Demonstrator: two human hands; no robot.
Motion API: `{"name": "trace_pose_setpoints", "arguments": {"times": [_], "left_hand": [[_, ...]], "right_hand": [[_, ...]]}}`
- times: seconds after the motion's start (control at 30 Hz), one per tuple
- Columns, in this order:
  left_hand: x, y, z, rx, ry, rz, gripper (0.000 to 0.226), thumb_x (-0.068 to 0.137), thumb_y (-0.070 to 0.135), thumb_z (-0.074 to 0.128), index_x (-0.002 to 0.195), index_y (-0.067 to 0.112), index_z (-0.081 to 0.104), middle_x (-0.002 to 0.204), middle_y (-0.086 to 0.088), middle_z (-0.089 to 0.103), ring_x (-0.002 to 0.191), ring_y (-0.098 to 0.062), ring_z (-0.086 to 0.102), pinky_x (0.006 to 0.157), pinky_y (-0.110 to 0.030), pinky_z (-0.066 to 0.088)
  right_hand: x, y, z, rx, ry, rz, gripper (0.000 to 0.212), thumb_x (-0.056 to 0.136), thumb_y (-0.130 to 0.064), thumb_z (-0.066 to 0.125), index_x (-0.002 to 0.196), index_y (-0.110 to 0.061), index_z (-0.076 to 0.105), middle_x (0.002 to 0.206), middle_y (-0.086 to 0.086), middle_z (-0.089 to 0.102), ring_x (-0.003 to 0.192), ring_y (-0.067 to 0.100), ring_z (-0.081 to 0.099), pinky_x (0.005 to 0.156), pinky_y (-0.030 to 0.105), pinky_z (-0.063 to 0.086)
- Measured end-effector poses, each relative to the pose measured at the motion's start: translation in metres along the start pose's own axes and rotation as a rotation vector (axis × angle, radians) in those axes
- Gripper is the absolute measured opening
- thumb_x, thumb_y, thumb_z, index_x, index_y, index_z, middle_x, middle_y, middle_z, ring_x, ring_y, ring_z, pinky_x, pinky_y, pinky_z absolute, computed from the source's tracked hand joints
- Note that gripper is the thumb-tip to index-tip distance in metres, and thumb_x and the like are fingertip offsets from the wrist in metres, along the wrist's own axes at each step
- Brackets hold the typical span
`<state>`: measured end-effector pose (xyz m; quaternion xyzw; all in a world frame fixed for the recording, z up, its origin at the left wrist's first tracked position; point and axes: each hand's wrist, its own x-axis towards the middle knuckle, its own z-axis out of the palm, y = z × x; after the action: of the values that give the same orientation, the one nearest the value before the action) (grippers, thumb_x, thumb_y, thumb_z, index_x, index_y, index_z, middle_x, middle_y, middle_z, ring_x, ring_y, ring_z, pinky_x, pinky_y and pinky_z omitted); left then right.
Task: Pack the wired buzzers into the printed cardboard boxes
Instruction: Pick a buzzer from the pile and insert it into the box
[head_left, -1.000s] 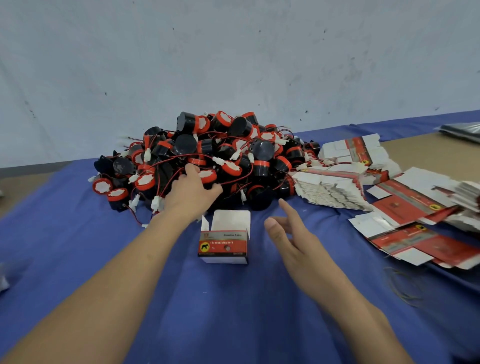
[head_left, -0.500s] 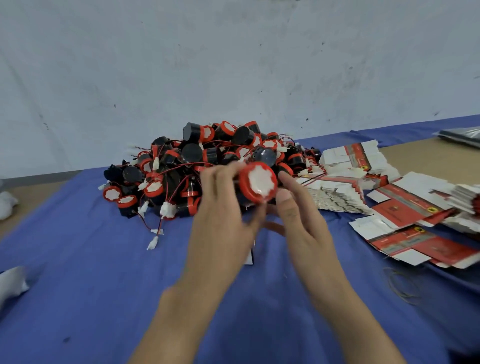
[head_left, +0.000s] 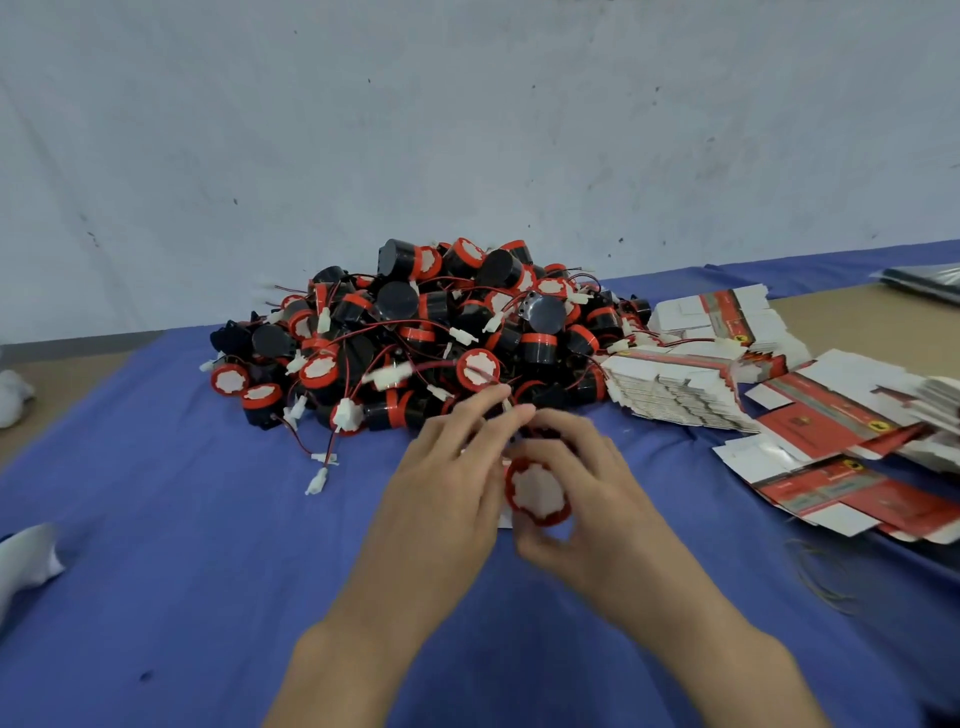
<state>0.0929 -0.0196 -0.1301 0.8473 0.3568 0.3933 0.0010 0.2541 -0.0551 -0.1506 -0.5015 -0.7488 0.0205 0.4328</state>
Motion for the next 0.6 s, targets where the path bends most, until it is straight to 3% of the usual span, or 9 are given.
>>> {"name": "trace_pose_setpoints", "arguments": {"times": [0.1,0.2,0.3,0.4,0.47,0.53,0.6], "left_hand": [[-0.003,-0.008,-0.001,0.042,-0.044,-0.029,0.056,0.097,0.000,0.055,0.146,0.025,0.049,0.156,0.013,0.037,0.127,-0.014,0.046,0.101,-0.037,0.050],[-0.002,-0.012,-0.006,0.060,-0.036,-0.004,0.053,0.096,0.002,0.057,0.144,0.024,0.052,0.152,0.011,0.043,0.121,-0.016,0.052,0.096,-0.035,0.053],[-0.003,-0.014,-0.010,0.073,0.018,-0.005,0.033,0.100,0.018,0.056,0.132,0.024,0.062,0.124,0.013,0.060,0.098,-0.010,0.062,0.082,-0.032,0.056],[-0.005,-0.013,-0.014,0.085,0.087,-0.046,0.020,0.098,0.028,0.057,0.117,0.027,0.066,0.103,0.018,0.062,0.077,0.001,0.057,0.066,-0.013,0.047],[-0.005,-0.011,-0.017,0.089,0.135,-0.070,0.013,0.096,0.032,0.060,0.107,0.028,0.067,0.096,0.020,0.064,0.069,0.007,0.050,0.060,-0.009,0.042],[-0.006,-0.010,-0.020,0.092,0.161,-0.054,0.006,0.095,0.033,0.062,0.098,0.029,0.066,0.089,0.019,0.064,0.067,0.002,0.050,0.059,-0.015,0.044],[-0.008,-0.010,-0.022,0.093,0.152,-0.032,0.008,0.096,0.033,0.060,0.094,0.029,0.066,0.086,0.017,0.063,0.067,-0.003,0.051,0.057,-0.019,0.044]], "right_hand": [[-0.002,-0.003,0.002,-0.088,-0.068,-0.054,0.047,0.080,-0.011,0.075,0.124,-0.021,0.064,0.145,-0.008,0.047,0.122,0.019,0.052,0.101,0.022,0.041],[-0.003,-0.007,0.001,-0.115,-0.064,-0.111,0.048,0.077,-0.009,0.077,0.122,-0.020,0.064,0.144,-0.005,0.050,0.125,0.019,0.053,0.105,0.023,0.039],[-0.004,-0.009,0.001,-0.147,-0.048,-0.155,0.048,0.076,-0.009,0.077,0.120,-0.019,0.065,0.142,-0.005,0.054,0.127,0.018,0.053,0.107,0.019,0.037],[-0.005,-0.013,0.005,-0.158,-0.030,-0.190,0.045,0.077,-0.009,0.076,0.120,-0.019,0.066,0.143,-0.006,0.054,0.129,0.019,0.053,0.108,0.022,0.039],[-0.005,-0.015,0.007,-0.113,-0.020,-0.166,0.037,0.083,-0.013,0.074,0.118,-0.023,0.065,0.151,-0.006,0.045,0.129,0.013,0.051,0.102,0.017,0.041],[-0.003,-0.016,0.006,-0.035,-0.016,-0.094,0.022,0.091,-0.023,0.070,0.111,-0.027,0.063,0.154,-0.008,0.035,0.129,0.005,0.048,0.091,0.003,0.037],[-0.001,-0.015,0.006,-0.001,-0.028,-0.053,0.017,0.093,-0.028,0.070,0.108,-0.031,0.061,0.140,-0.014,0.039,0.117,0.005,0.054,0.081,0.001,0.038]]}}
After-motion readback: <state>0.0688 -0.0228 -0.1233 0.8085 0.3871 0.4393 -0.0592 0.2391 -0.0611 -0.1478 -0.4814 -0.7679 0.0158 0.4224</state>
